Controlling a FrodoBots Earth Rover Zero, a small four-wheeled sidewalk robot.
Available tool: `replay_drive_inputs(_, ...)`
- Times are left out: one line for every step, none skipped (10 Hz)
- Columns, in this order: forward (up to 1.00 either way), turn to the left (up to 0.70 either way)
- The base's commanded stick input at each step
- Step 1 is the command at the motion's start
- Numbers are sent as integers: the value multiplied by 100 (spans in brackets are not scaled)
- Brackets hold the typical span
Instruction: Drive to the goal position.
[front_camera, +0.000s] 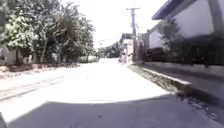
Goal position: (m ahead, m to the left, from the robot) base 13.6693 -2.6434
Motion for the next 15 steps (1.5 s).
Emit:
replay_drive_inputs(100, 1)
replay_drive_inputs(100, 0)
replay_drive_inputs(100, -1)
replay_drive_inputs(100, -3)
replay_drive_inputs(100, -8)
replay_drive_inputs(100, -15)
replay_drive_inputs(100, -17)
replay_drive_inputs(100, -15)
replay_drive_inputs(100, -13)
replay_drive_inputs(100, -10)
replay_drive_inputs(100, -8)
replay_drive_inputs(100, -6)
replay_drive_inputs(100, -9)
replay_drive_inputs(100, -18)
replay_drive_inputs(100, -19)
